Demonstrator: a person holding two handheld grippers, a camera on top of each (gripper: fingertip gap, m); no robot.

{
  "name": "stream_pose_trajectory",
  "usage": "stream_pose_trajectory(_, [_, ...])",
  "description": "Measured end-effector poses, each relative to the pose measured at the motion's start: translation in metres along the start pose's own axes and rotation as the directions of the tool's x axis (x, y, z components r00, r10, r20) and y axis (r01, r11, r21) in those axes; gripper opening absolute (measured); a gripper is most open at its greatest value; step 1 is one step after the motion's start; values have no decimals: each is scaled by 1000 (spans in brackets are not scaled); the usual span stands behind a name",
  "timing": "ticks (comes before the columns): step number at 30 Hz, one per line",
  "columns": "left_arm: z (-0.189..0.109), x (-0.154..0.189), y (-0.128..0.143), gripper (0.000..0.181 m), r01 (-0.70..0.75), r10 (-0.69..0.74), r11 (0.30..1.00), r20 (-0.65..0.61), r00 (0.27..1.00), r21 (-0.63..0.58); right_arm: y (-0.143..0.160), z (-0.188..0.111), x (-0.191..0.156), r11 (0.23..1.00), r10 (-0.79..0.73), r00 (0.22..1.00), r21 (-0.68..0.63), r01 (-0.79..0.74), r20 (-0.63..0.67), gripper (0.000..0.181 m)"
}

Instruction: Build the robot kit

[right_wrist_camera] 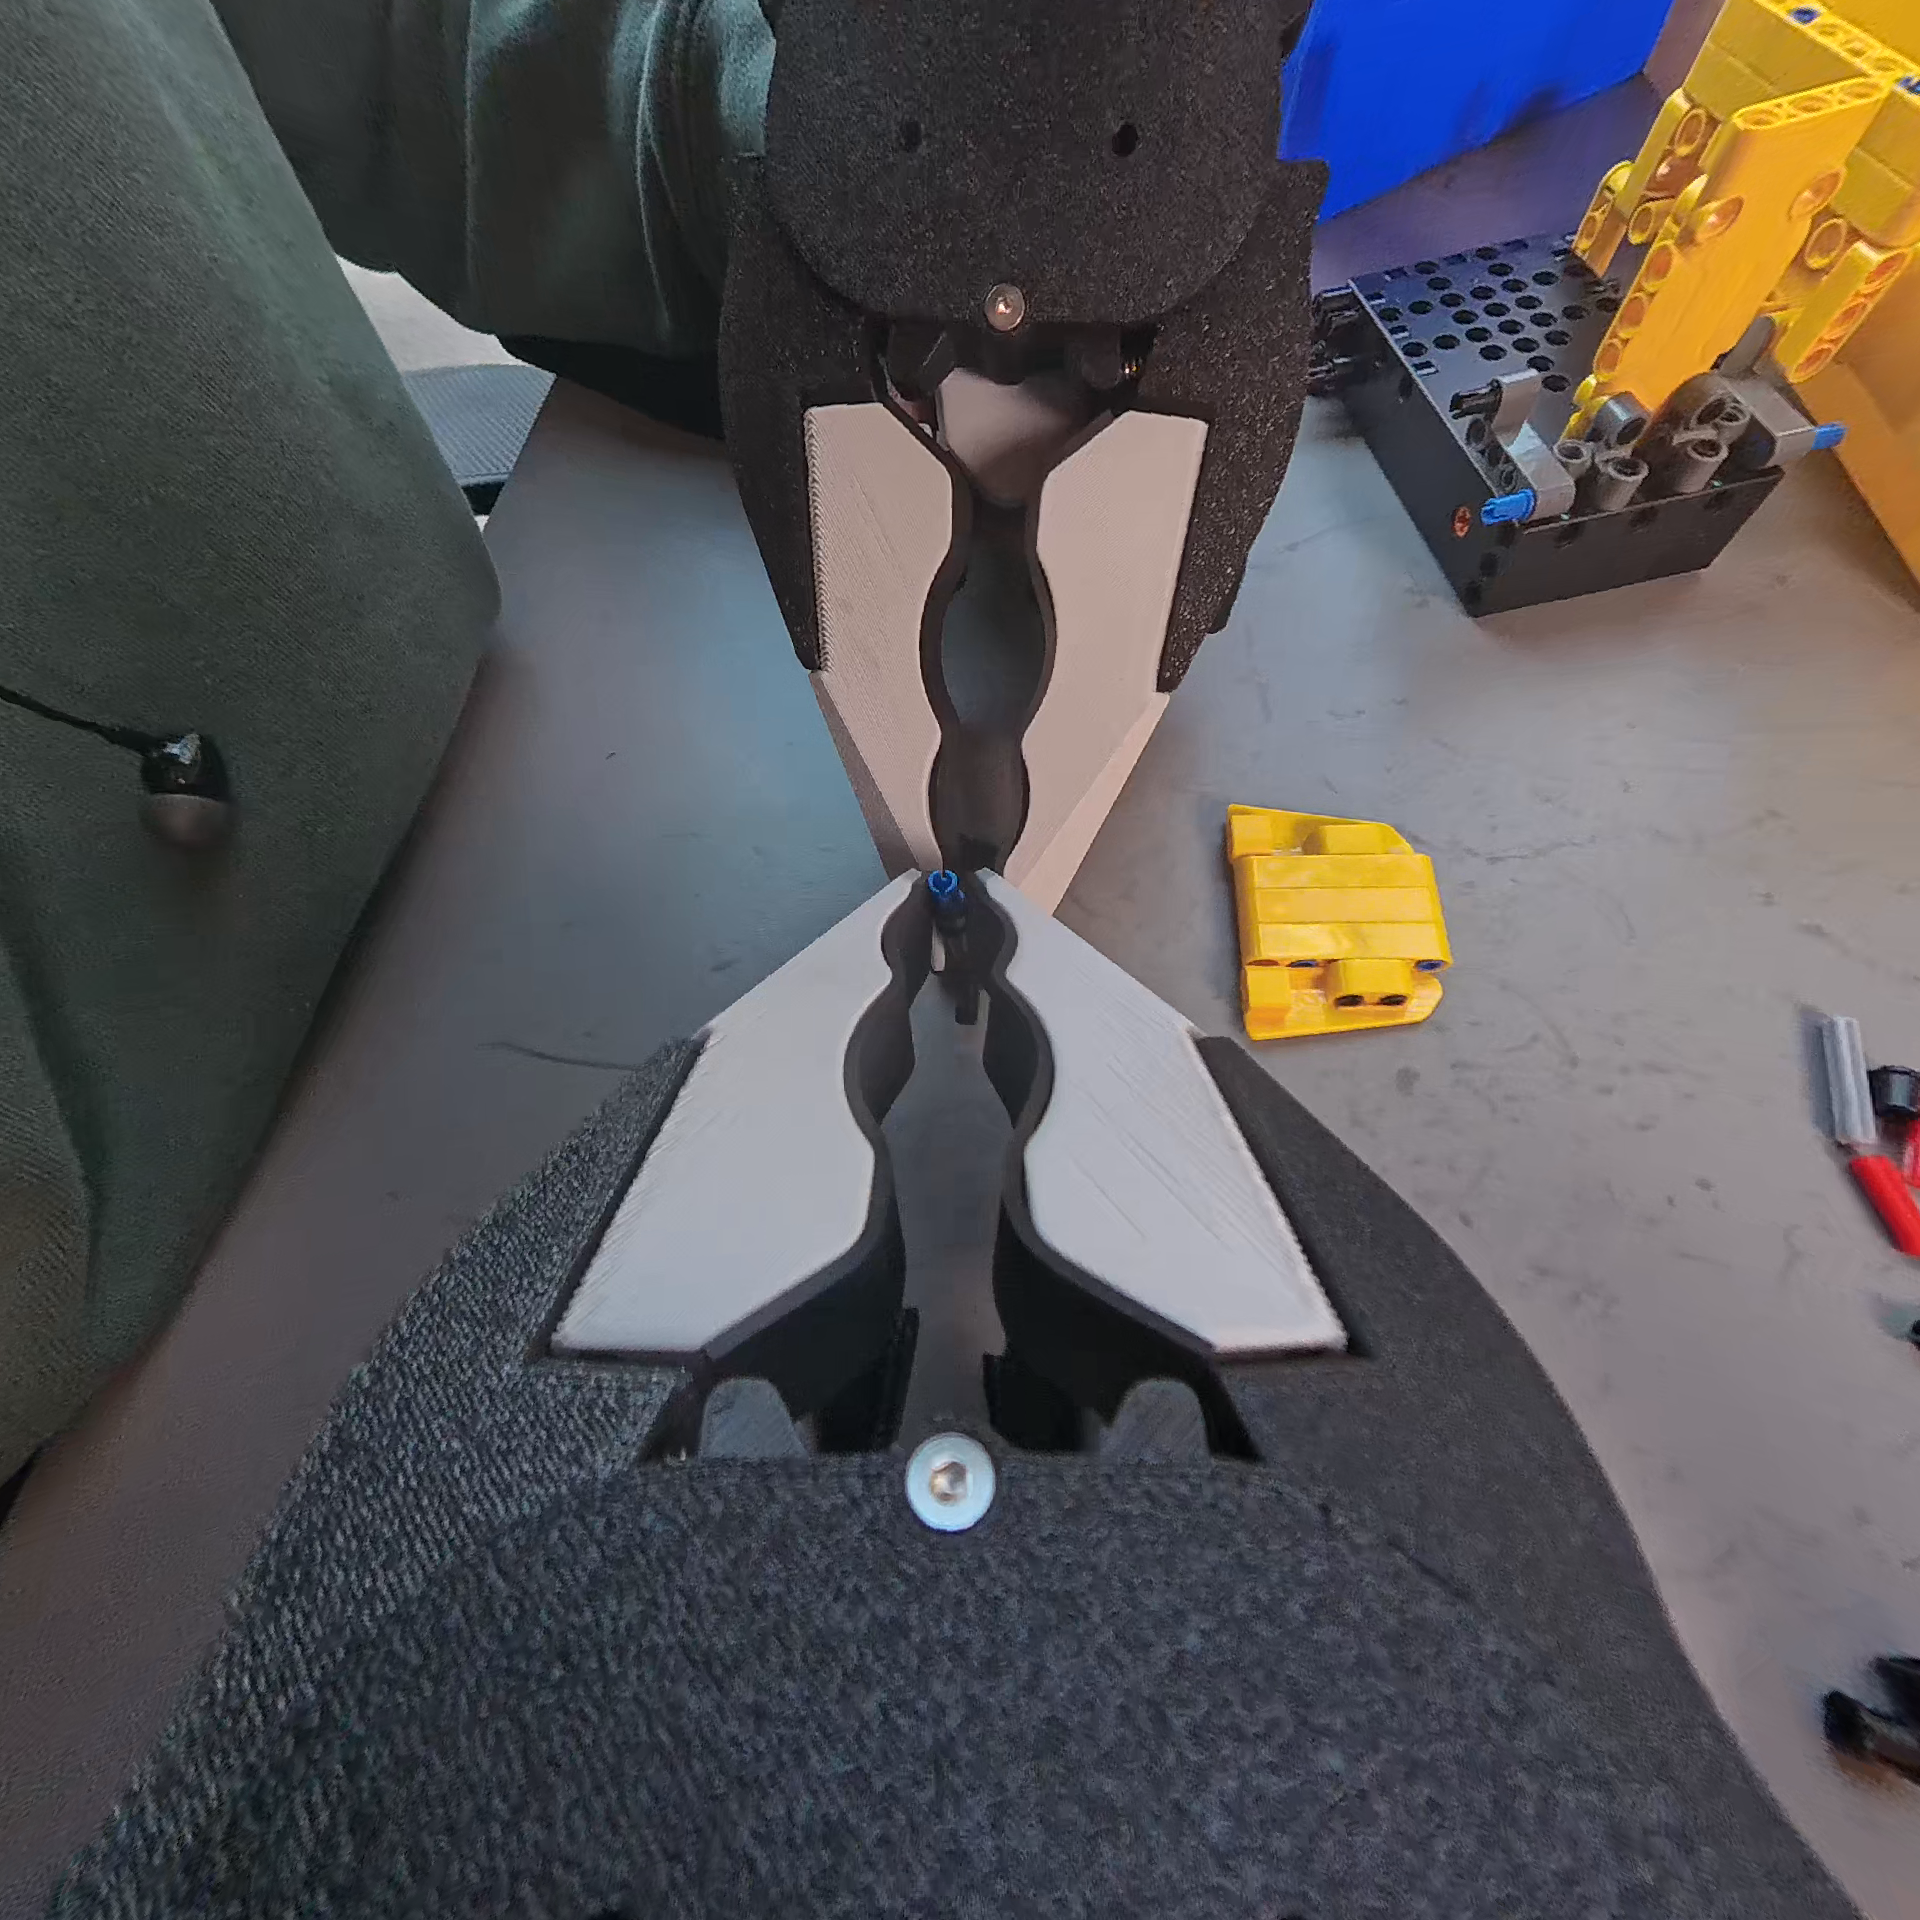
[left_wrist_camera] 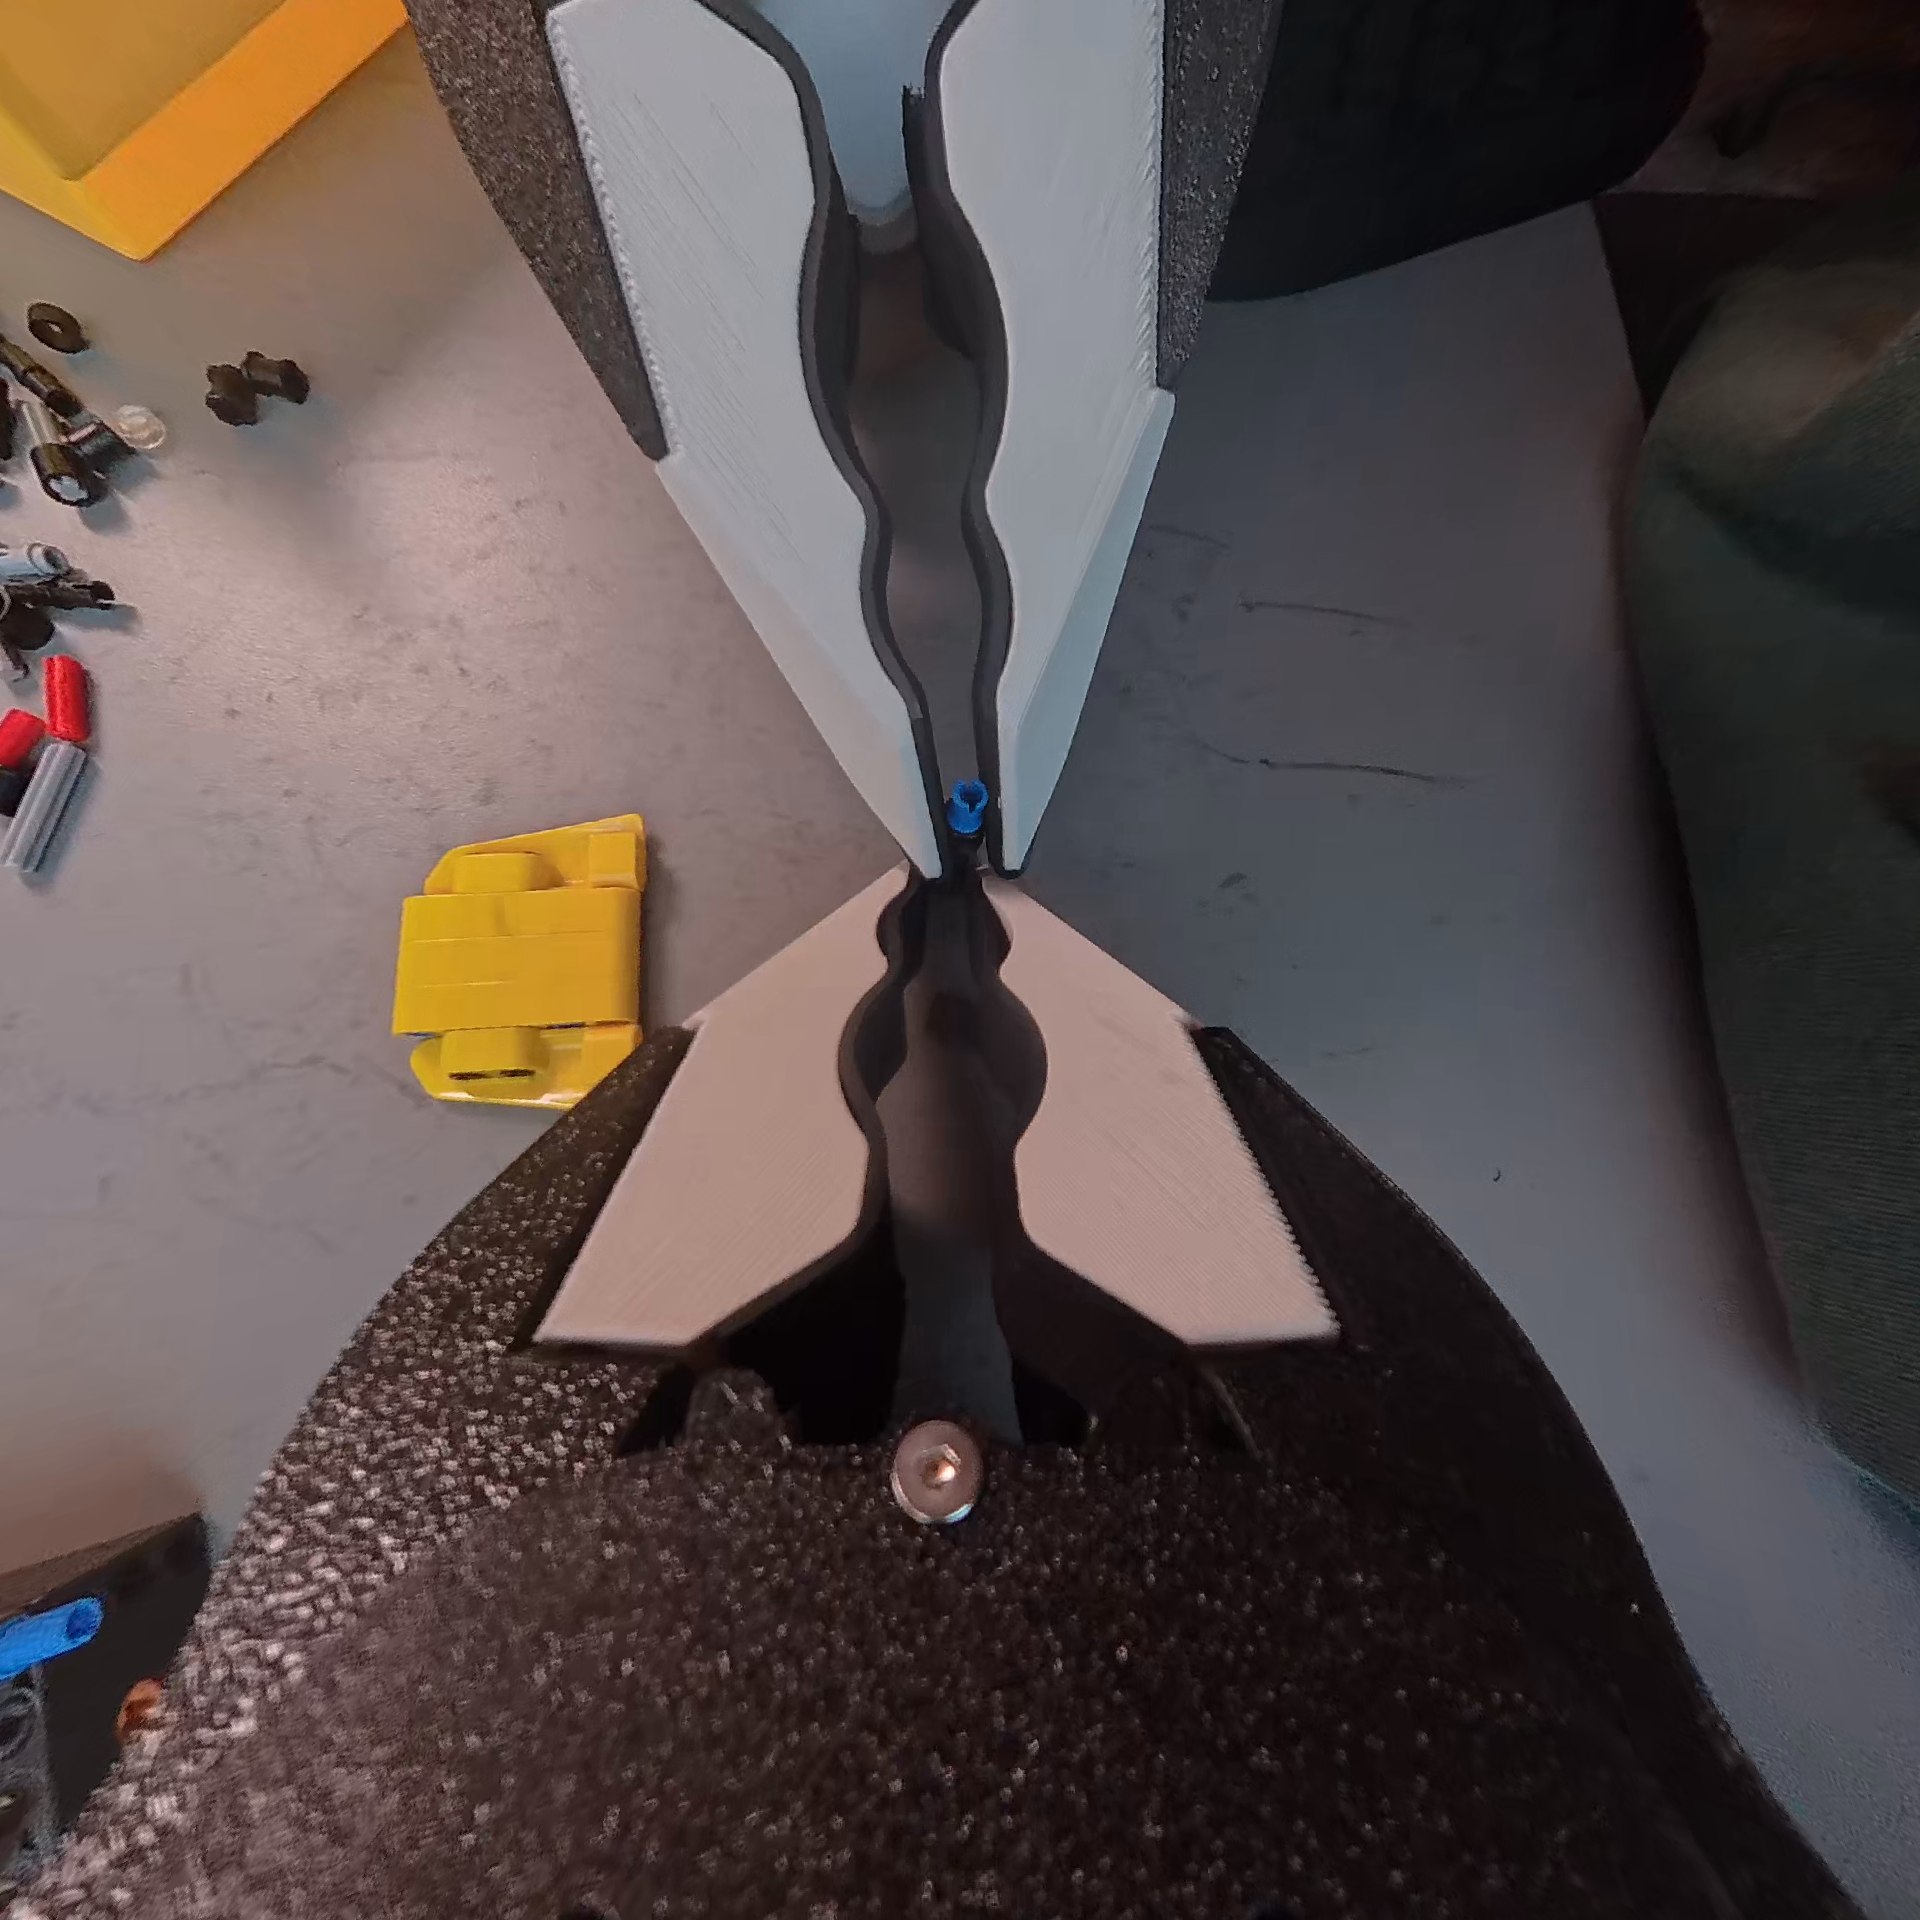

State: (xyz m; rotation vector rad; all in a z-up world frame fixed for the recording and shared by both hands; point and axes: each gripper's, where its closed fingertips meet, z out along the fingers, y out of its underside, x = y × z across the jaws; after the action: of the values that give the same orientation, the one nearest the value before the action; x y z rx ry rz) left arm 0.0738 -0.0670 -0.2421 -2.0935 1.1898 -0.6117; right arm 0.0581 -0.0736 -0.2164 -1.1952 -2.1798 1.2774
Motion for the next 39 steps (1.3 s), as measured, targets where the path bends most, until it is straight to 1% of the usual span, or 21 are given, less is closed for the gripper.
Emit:
stream_pose_trajectory(3, [0, 0, 0, 5, 5, -5, 1000, -5, 1000, 0, 0, 0, 0, 1000, -12, 1000, -1, 12, 4, 5])
stream_pose_trajectory(7, [0, 0, 0, 6, 17, -17, 1000, -17, 1000, 1, 3, 0, 0, 997, -69, 998, -22, 69, -12, 5])
stream_pose_trajectory(17, [0, 0, 0, 6, 21, -21, 1000, -19, 1000, 1, 3, 0, 0, 1000, -3, 1000, -23, 3, 12, 5])
stream_pose_trajectory(23, [-1, 0, 1, 5, 72, -72, 997, -54, 996, 1, 3, 2, 0, 1000, -17, 999, -25, 18, 34, 4])
stream_pose_trajectory(24, [-2, 0, 1, 5, 78, -78, 997, -56, 995, 1, 8, 3, 0, 998, -36, 999, -53, 38, 32, 4])
stream_pose_trajectory(27, [-3, -1, 2, 0, 77, -77, 997, -42, 996, 2, 11, 1, 0, 997, -33, 999, -64, 35, 39, 5])
stream_pose_trajectory(37, [-4, 0, 3, 0, 87, -87, 996, -55, 995, 2, 12, 2, 0, 991, -84, 996, -105, 86, 22, 5])
stream_pose_trajectory(39, [-4, 2, 3, 3, 85, -85, 996, -64, 994, 4, 12, 2, 0, 994, -53, 998, -96, 55, 23, 5])
